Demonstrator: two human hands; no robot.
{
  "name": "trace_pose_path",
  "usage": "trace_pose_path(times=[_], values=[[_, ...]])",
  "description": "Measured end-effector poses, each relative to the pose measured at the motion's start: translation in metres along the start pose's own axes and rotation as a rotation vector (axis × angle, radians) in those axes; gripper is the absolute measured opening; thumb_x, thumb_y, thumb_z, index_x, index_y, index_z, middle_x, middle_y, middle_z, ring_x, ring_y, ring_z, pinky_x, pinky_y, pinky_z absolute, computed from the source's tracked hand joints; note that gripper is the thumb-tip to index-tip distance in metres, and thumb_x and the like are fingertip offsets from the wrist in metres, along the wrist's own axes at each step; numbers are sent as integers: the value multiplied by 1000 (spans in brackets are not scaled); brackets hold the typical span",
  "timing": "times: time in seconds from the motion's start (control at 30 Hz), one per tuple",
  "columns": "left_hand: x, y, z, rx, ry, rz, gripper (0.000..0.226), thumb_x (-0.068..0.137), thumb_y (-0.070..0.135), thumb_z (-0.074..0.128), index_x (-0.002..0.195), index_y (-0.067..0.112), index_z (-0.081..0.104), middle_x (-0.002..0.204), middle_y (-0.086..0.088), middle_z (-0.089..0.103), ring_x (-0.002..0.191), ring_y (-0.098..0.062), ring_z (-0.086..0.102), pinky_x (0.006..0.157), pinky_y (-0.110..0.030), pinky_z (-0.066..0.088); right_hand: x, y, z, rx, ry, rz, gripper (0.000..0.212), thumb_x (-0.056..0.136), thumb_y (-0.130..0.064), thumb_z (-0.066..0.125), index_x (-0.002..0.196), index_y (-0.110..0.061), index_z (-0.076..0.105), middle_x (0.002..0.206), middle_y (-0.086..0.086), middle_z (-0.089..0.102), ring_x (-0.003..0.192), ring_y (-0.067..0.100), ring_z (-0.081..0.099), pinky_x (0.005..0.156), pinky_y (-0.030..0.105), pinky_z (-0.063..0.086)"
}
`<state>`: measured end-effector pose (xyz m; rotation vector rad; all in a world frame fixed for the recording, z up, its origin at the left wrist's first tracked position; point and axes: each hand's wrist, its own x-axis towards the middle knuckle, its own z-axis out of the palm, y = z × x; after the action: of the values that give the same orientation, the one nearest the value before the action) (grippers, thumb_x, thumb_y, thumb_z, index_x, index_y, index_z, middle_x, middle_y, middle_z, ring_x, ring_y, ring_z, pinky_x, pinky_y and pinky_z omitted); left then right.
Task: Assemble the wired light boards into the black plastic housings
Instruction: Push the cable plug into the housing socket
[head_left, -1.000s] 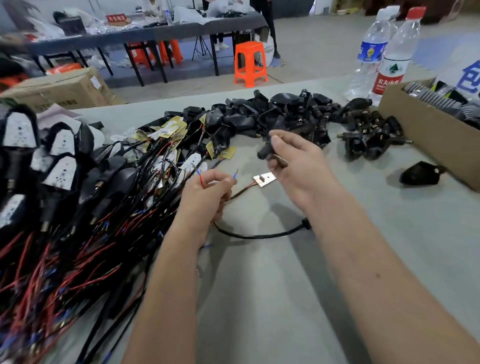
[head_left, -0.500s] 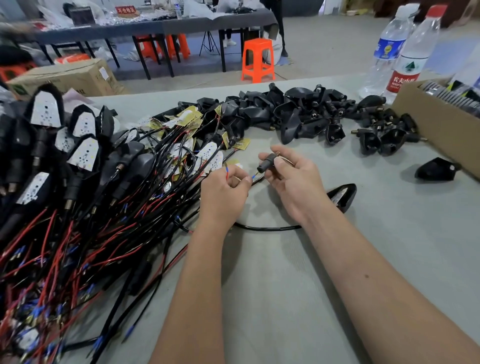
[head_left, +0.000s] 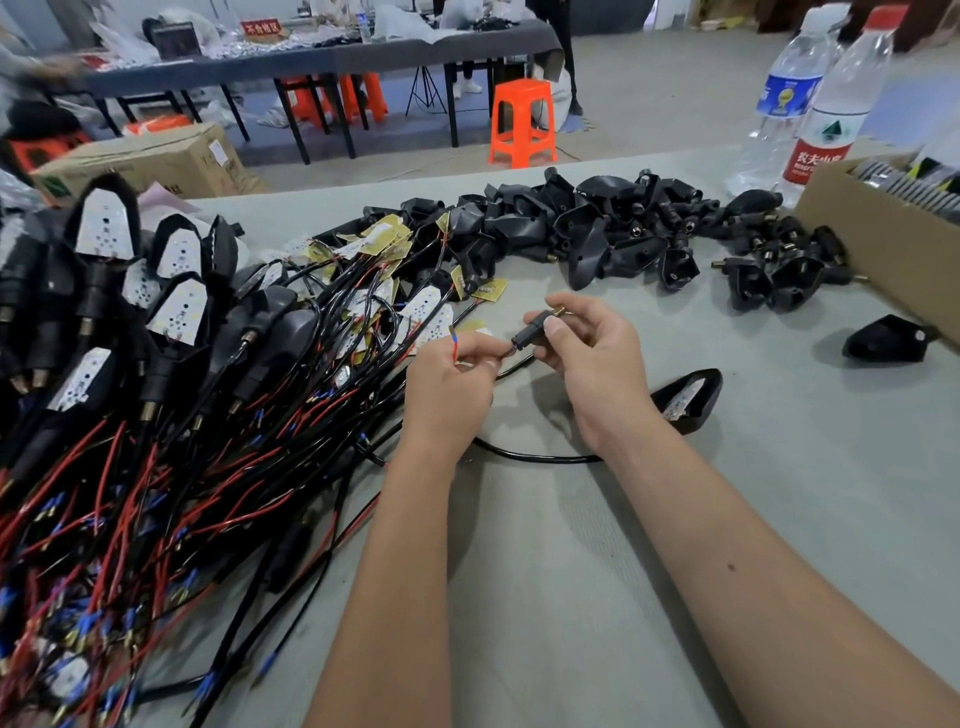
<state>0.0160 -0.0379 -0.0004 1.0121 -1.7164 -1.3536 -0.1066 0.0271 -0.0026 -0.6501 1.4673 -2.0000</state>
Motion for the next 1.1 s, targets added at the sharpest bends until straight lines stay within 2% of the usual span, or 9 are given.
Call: trace_pose_path(times=[0.2,0.37,0.47,0.57,0.67,0.77,0.93,1.03,1.1], values=[[-1,7,6,-349,191,-103,12,85,-2,78,94,4,72,72,-8,76,65,-17,72,67,-24,59,-2,-2,-1,-1,-47,0,18,99,-4,64,114,-13,69,101,14,78,88,16,71,77,24,55],[1,11,2,-625,76,-216,13,93,-12,59,99,-4,68,90,-20,78,83,-29,77,79,-28,63,1,1,-4,37,31,2,12,96,-7,70,104,-16,73,91,12,77,84,18,67,78,26,55],[1,11,1,-548,36,-202,21,93,-16,57,107,-6,68,95,-19,78,89,-27,77,87,-29,61,4,1,-4,118,68,18,9,96,-6,69,101,-12,74,90,10,75,80,15,66,78,26,55],[-1,10,5,-385,91,-179,18,92,-6,68,110,-7,68,76,-10,73,71,-19,73,87,-37,60,3,-2,-3,225,58,30,10,99,-5,65,106,-7,72,98,20,71,75,15,63,78,28,54],[-1,10,6,-358,87,-172,17,92,-1,72,106,-10,68,68,-7,70,56,-15,64,78,-35,62,3,-7,-4,288,74,25,12,101,-5,62,111,-4,69,102,23,65,71,13,58,79,30,52],[-3,13,5,-412,72,-160,7,90,-4,73,96,-6,71,73,-13,73,60,-19,64,74,-32,63,2,-8,-4,300,87,34,11,100,-4,63,109,-5,69,101,22,64,70,14,56,79,30,52],[-6,14,12,-480,100,-138,16,87,-3,76,98,-10,67,76,-16,75,61,-18,69,65,-24,60,0,-4,-2,220,-37,96,9,100,-11,66,101,-9,74,83,6,65,66,11,55,68,22,52],[-8,15,15,-508,67,-152,5,91,-2,72,90,-2,67,77,-16,76,70,-21,74,72,-28,63,0,-2,-1,158,-37,101,10,103,-16,61,99,-12,70,79,4,67,69,13,59,63,23,52],[-7,17,13,-555,30,-189,8,98,-1,62,94,-3,68,83,-17,76,80,-24,76,78,-31,64,0,-2,-2,150,-22,86,11,106,-17,57,100,-17,66,89,7,76,72,15,65,60,23,53]])
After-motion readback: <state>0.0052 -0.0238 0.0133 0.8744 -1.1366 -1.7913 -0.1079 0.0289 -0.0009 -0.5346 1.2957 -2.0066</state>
